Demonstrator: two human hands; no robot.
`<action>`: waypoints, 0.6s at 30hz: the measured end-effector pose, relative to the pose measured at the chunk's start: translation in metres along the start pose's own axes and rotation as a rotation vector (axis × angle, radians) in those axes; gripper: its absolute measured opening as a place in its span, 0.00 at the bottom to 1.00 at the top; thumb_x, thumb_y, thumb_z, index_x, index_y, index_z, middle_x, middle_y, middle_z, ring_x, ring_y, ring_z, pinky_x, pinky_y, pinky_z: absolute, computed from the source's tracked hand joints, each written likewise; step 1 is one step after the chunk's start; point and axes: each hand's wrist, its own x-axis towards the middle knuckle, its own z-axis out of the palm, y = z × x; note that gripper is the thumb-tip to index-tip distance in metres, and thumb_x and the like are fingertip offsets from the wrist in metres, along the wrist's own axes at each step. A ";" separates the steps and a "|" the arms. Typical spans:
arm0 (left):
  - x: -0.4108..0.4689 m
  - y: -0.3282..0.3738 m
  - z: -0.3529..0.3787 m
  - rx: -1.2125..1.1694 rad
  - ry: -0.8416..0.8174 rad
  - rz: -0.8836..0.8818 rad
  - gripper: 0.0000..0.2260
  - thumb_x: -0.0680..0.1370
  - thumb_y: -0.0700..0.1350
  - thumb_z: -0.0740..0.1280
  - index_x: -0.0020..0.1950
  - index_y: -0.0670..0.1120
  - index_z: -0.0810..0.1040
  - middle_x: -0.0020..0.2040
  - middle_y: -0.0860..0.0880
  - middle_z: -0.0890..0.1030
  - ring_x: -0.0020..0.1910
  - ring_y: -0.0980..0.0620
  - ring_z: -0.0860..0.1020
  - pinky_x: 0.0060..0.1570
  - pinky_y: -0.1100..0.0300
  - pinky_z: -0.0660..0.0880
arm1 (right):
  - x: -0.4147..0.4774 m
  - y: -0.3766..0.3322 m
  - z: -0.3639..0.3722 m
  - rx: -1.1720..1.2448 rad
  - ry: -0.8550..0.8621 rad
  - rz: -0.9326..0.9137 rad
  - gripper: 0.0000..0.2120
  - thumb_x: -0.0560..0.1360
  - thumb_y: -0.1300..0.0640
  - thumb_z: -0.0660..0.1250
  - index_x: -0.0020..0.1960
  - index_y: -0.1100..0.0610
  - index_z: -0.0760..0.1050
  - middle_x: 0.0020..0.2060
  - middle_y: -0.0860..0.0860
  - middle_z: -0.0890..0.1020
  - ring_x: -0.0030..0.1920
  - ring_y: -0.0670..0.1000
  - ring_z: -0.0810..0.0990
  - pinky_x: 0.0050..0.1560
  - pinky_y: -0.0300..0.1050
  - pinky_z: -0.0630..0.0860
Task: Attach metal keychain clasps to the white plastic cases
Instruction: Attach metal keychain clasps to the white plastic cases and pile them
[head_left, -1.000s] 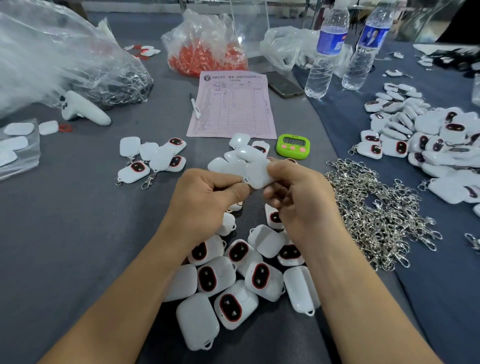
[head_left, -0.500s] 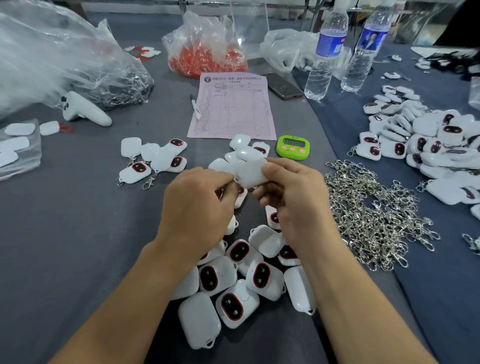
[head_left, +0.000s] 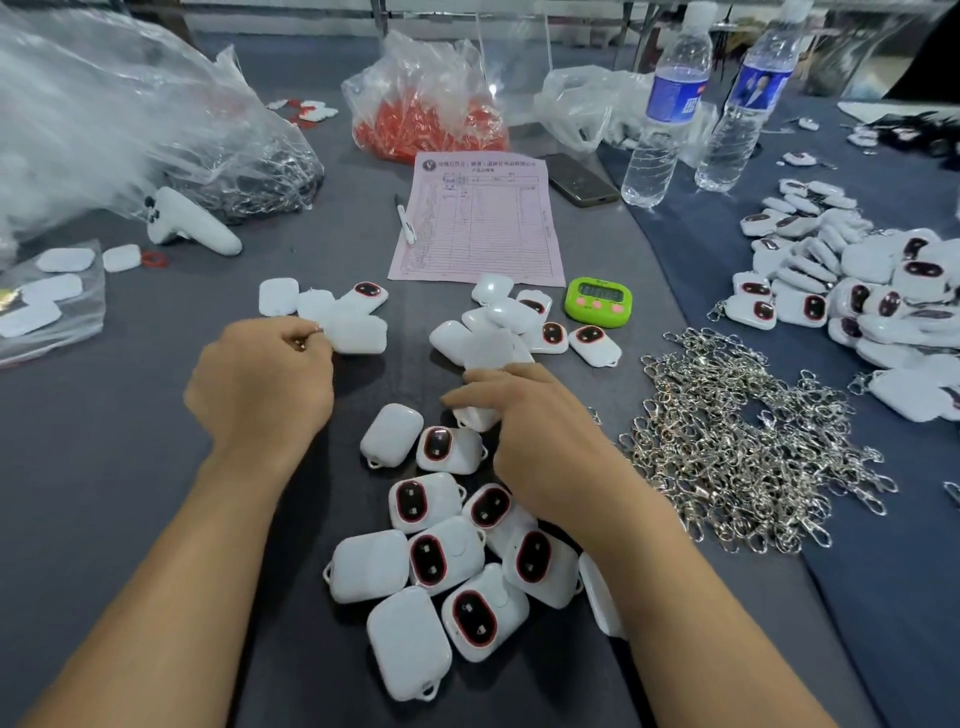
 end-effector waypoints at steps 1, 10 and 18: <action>-0.001 0.002 0.000 0.048 0.005 -0.008 0.06 0.75 0.48 0.67 0.42 0.52 0.83 0.41 0.47 0.84 0.40 0.40 0.76 0.39 0.56 0.68 | -0.001 0.001 -0.001 0.011 0.037 0.040 0.34 0.68 0.73 0.60 0.66 0.47 0.80 0.57 0.41 0.79 0.65 0.44 0.65 0.53 0.24 0.57; -0.040 0.039 0.003 -0.078 -0.124 0.376 0.08 0.74 0.48 0.71 0.49 0.59 0.86 0.40 0.55 0.85 0.43 0.48 0.81 0.44 0.56 0.76 | -0.005 0.013 -0.025 0.217 0.366 0.163 0.15 0.71 0.68 0.68 0.47 0.50 0.82 0.42 0.46 0.82 0.42 0.45 0.76 0.39 0.30 0.68; -0.063 0.053 0.000 -0.045 -0.647 0.564 0.07 0.71 0.56 0.73 0.49 0.62 0.84 0.39 0.66 0.77 0.43 0.64 0.76 0.44 0.62 0.74 | -0.008 0.030 -0.042 -0.036 0.355 0.456 0.13 0.70 0.65 0.64 0.47 0.49 0.75 0.43 0.51 0.78 0.45 0.56 0.72 0.42 0.46 0.65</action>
